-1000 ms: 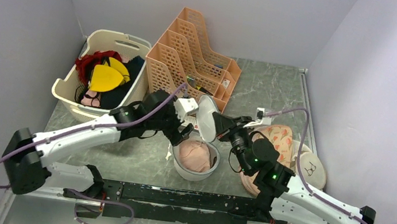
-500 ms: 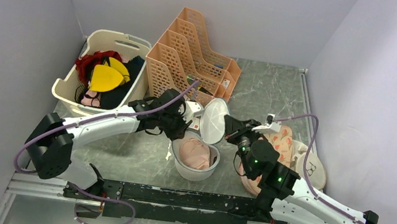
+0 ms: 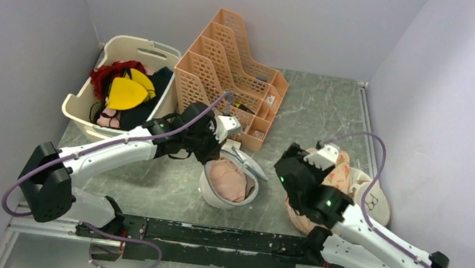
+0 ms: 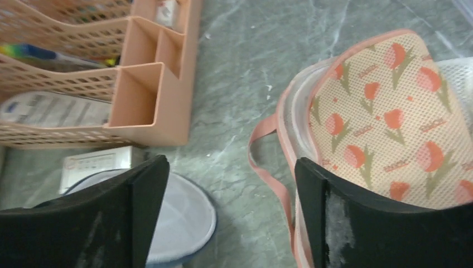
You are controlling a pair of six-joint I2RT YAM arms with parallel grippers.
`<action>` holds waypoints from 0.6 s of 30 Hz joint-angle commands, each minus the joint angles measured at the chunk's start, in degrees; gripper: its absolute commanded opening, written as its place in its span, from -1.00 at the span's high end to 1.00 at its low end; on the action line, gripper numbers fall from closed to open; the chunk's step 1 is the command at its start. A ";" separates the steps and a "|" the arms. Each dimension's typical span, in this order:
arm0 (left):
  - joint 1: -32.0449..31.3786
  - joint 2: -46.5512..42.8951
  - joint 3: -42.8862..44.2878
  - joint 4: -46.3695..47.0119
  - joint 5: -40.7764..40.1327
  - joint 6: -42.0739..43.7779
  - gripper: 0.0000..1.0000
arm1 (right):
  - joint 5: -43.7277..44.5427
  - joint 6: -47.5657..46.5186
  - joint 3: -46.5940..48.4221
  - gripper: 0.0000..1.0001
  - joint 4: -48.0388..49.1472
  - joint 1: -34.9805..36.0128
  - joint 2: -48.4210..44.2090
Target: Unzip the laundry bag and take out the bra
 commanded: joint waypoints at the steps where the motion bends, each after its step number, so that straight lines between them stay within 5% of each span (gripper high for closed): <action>1: 0.66 0.57 1.49 1.24 0.96 1.01 0.87 | -10.85 -8.76 7.39 -0.78 -3.62 -7.01 8.93; 6: 0.71 0.25 1.35 0.98 -0.21 1.18 0.86 | -33.12 -22.62 5.40 -0.82 9.89 -7.94 9.66; 9: 0.67 0.12 1.09 1.19 -0.63 1.25 0.86 | -44.89 -25.49 4.14 -0.68 15.05 -7.99 10.31; 18: 0.69 0.76 1.44 0.80 -1.00 1.28 0.78 | -51.66 -25.84 0.05 -0.20 15.41 -7.90 10.37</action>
